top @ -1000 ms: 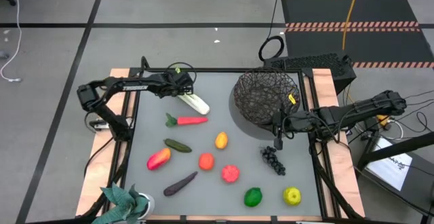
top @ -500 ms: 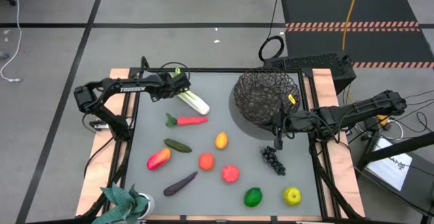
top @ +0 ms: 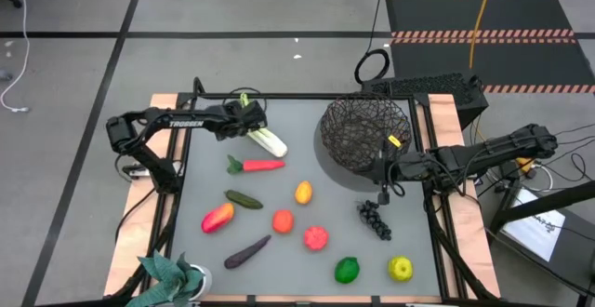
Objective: Build produce basket
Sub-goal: Put the celery into the black wire basket
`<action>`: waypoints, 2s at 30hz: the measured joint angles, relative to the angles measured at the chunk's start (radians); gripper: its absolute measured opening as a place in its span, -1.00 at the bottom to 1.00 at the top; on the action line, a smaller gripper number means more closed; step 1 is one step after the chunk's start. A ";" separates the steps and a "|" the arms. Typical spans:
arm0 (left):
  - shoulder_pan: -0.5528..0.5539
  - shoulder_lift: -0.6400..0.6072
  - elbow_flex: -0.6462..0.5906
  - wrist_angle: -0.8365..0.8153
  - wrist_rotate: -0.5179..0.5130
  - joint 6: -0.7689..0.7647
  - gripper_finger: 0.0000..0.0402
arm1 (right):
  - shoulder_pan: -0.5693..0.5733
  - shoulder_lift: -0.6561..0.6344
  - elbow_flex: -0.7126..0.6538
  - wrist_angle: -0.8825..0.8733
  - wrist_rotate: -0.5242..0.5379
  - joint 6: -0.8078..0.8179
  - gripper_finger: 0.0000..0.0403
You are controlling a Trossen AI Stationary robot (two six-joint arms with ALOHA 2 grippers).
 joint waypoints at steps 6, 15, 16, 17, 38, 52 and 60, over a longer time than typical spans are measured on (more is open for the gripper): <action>0.028 0.020 0.000 -0.013 -0.054 -0.218 0.51 | 0.000 -0.002 0.000 0.000 0.000 -0.084 -1.00; 0.056 0.111 0.001 0.024 -0.057 -0.199 0.59 | 0.000 -0.003 0.000 0.015 0.003 -0.100 -1.00; 0.057 0.131 0.001 0.029 -0.053 -0.199 0.56 | 0.000 -0.003 0.000 0.015 0.004 -0.099 -1.00; 0.057 0.150 0.002 0.028 -0.048 -0.198 0.53 | 0.000 -0.003 0.000 0.013 0.004 -0.099 -1.00; 0.033 -0.096 0.000 0.352 -0.140 0.410 -0.87 | -0.007 -0.003 0.000 0.013 0.004 0.026 -1.00; -0.251 -0.307 0.001 0.793 -0.011 1.083 -0.79 | -0.007 0.035 -0.117 0.592 0.104 0.093 -0.90; -0.390 -0.277 0.000 0.961 -0.011 1.257 -0.75 | -0.044 0.194 -0.212 1.108 0.106 0.004 -0.35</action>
